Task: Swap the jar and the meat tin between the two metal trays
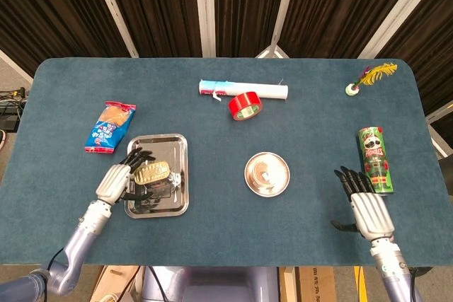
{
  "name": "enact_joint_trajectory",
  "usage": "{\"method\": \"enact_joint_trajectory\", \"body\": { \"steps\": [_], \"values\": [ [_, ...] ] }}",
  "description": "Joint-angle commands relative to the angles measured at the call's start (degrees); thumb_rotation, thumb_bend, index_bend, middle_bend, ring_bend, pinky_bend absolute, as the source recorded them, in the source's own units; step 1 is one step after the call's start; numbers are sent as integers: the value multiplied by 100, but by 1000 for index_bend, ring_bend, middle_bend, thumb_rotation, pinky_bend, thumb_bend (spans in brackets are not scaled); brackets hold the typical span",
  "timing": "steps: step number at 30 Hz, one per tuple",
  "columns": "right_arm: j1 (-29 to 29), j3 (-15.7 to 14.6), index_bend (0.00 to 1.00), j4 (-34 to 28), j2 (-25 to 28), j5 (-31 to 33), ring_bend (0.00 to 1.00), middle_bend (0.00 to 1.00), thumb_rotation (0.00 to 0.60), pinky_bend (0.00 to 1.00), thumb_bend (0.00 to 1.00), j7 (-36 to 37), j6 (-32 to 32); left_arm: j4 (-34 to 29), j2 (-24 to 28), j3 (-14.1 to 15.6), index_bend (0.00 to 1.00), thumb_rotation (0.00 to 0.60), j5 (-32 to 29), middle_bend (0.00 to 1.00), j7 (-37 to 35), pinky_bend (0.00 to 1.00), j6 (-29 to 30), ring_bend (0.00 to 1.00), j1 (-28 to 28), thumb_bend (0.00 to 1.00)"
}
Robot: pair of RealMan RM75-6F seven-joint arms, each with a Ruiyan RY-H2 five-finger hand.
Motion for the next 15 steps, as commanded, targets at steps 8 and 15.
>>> {"method": "enact_joint_trajectory", "body": {
  "steps": [8, 15],
  "values": [
    [-14, 10, 22, -50, 26, 33, 0, 45, 600, 0, 36, -44, -5, -2139, 1666, 75, 149, 600, 114, 0, 1247, 86, 958, 0, 543, 129],
    [12, 41, 22, 120, -50, -70, 0, 45, 600, 0, 36, -171, 55, -3112, 2543, 177, 154, 600, -71, 3, 3183, 86, 2471, 0, 1618, 147]
  ]
}}
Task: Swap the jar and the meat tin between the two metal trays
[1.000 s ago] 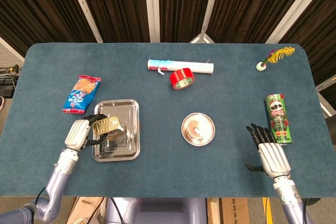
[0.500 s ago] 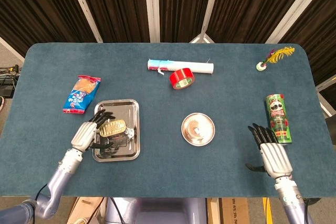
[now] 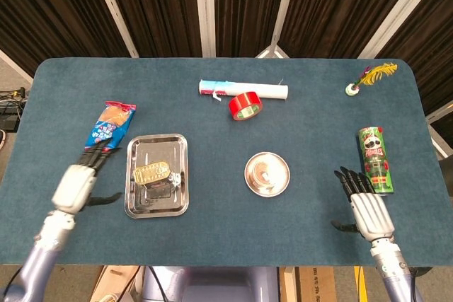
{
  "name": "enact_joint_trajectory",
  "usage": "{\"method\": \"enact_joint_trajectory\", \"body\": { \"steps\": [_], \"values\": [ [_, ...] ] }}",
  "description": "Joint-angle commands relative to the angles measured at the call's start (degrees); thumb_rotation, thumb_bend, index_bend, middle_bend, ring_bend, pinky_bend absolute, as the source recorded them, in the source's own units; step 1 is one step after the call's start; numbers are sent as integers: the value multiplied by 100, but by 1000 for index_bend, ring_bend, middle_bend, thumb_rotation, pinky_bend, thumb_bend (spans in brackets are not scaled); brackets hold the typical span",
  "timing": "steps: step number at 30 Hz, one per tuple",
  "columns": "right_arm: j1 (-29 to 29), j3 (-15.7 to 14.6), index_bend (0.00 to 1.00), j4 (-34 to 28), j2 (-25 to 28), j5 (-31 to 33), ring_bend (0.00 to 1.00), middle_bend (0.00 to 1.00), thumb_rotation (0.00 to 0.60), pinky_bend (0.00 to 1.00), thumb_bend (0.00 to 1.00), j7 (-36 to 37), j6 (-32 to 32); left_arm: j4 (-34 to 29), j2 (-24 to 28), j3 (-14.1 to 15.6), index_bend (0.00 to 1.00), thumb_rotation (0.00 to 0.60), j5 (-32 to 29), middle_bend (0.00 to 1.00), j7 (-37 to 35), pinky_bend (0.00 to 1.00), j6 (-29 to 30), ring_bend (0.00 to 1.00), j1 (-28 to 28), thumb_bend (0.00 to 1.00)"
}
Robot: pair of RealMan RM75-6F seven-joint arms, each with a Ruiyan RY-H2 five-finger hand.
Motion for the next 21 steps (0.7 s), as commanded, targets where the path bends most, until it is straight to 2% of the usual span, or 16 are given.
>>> {"method": "enact_joint_trajectory", "body": {
  "steps": [1, 5, 9, 21],
  "values": [
    [17, 26, 22, 147, -74, -124, 0, 45, 600, 0, 36, -128, 98, -670, 691, 124, 156, 600, -147, 4, 1219, 86, 1170, 0, 899, 148],
    [-10, 80, 22, 514, -243, -456, 0, 45, 600, 0, 37, -292, 461, -1006, 1028, 291, 162, 600, -222, 8, 855, 86, 1413, 0, 1272, 153],
    [-75, 138, 22, 718, -346, -663, 0, 45, 600, 0, 37, -233, 794, -1164, 1260, 355, 164, 600, -276, 8, 930, 86, 1445, 0, 1439, 156],
    [-299, 187, 22, 556, -157, -820, 0, 45, 600, 0, 37, -197, 1285, -1106, 1191, 347, 180, 600, -117, 17, 1013, 86, 1217, 0, 1491, 163]
  ]
}}
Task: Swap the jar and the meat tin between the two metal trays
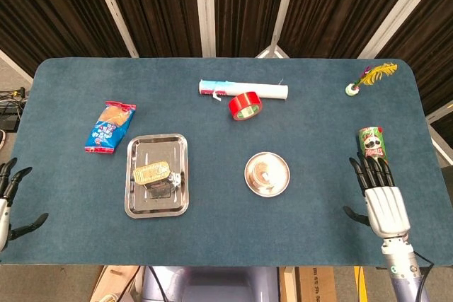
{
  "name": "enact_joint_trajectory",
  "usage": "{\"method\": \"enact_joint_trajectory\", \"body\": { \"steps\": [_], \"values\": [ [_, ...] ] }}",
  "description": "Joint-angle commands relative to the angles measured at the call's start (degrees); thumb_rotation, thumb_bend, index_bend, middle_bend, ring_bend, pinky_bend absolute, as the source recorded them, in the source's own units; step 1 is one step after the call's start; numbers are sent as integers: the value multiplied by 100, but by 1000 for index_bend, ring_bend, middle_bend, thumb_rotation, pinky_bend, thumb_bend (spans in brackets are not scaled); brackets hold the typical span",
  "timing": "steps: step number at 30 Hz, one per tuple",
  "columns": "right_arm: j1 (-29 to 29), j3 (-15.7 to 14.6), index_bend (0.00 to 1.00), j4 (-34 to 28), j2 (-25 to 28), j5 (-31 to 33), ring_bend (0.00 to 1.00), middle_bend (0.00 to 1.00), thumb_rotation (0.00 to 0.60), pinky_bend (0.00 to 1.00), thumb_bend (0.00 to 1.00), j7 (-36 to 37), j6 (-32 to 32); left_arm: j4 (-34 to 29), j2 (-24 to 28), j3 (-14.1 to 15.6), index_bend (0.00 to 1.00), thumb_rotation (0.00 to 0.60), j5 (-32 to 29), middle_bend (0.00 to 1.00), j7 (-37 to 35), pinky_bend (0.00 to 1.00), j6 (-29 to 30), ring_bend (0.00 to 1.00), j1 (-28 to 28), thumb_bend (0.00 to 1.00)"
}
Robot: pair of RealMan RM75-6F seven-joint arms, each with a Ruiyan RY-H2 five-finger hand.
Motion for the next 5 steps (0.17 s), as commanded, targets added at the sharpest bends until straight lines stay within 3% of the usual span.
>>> {"method": "enact_joint_trajectory", "body": {
  "steps": [1, 5],
  "values": [
    [-41, -7, 22, -90, 87, 0, 0, 45, 600, 0, 37, 36, 16, 72, -55, 8, 181, 600, 87, 17, -4, 86, -89, 0, -21, 163],
    [-60, -5, 22, -147, 176, -6, 0, 45, 600, 0, 37, 110, 16, 160, -139, -10, 181, 600, 160, 17, 37, 86, -211, 0, -63, 165]
  ]
}}
